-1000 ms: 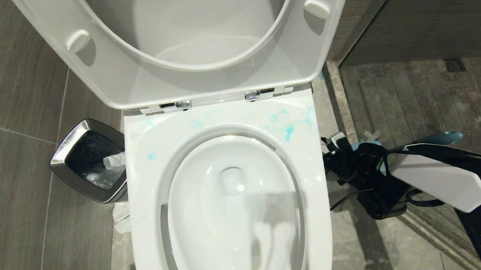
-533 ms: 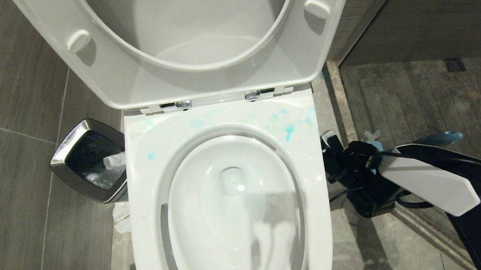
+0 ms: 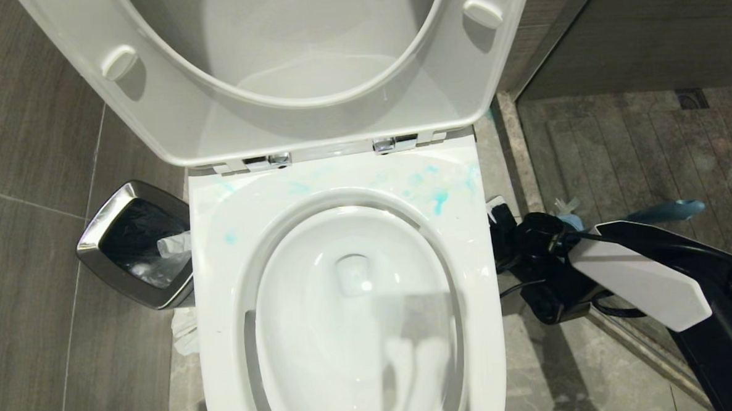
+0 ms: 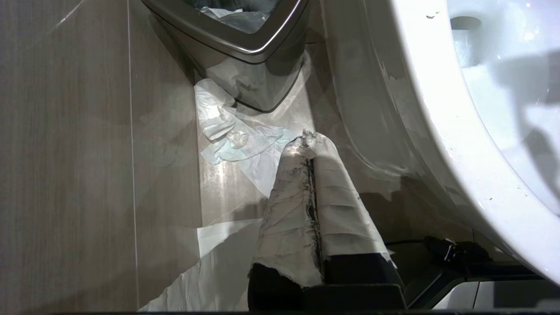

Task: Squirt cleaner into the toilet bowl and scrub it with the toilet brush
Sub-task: Pour in the cleaning agent

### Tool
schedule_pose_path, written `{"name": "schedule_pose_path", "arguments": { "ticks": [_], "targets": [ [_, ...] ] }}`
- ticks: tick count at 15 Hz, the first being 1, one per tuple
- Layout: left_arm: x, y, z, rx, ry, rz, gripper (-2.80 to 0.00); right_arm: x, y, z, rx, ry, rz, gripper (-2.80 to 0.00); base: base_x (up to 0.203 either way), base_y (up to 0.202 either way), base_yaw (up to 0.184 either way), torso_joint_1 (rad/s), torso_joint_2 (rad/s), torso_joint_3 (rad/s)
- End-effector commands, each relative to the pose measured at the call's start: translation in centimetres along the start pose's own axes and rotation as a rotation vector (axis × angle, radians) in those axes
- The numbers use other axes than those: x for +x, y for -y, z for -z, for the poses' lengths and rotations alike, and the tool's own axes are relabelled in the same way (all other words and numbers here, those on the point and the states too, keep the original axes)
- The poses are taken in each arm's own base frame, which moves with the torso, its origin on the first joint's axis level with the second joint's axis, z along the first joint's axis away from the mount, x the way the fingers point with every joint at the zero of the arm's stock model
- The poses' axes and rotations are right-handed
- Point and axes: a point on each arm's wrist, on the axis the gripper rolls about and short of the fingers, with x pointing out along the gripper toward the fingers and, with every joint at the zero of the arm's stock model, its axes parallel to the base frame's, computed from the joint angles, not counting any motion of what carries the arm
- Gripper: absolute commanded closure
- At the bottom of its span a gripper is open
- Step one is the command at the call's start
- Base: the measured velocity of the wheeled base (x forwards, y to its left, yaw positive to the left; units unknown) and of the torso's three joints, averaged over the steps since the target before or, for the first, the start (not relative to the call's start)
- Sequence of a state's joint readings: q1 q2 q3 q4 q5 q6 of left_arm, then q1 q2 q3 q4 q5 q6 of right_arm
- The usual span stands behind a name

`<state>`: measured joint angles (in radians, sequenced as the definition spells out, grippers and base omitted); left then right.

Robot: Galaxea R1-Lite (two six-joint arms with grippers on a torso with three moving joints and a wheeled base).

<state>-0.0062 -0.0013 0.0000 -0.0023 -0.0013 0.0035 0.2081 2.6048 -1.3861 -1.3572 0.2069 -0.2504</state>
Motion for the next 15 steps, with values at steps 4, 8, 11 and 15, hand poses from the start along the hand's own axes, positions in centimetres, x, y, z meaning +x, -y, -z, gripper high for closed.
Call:
{"name": "schedule_pose_path", "arguments": {
  "ticks": [4, 8, 11, 15],
  "targets": [
    [0.0, 0.0, 0.0, 0.000, -0.001, 0.000, 0.00, 1.4, 0.7, -0.2, -0.003, 0.023, 0.031, -2.80, 0.000, 0.000, 0.000, 0.000, 0.00, 0.000],
    [0.0, 0.0, 0.0, 0.000, -0.001, 0.000, 0.00, 2.0, 1.2, -0.4, 0.008, 0.059, 0.045, -2.80, 0.000, 0.000, 0.000, 0.000, 0.00, 0.000],
    [0.0, 0.0, 0.0, 0.000, -0.001, 0.000, 0.00, 2.0, 1.9, -0.4, 0.005, 0.072, 0.056, -2.80, 0.000, 0.000, 0.000, 0.000, 0.00, 0.000],
    [0.0, 0.0, 0.0, 0.000, -0.001, 0.000, 0.00, 2.7, 2.5, -0.7, -0.001, 0.119, 0.071, -2.80, 0.000, 0.000, 0.000, 0.000, 0.00, 0.000]
  ]
}}
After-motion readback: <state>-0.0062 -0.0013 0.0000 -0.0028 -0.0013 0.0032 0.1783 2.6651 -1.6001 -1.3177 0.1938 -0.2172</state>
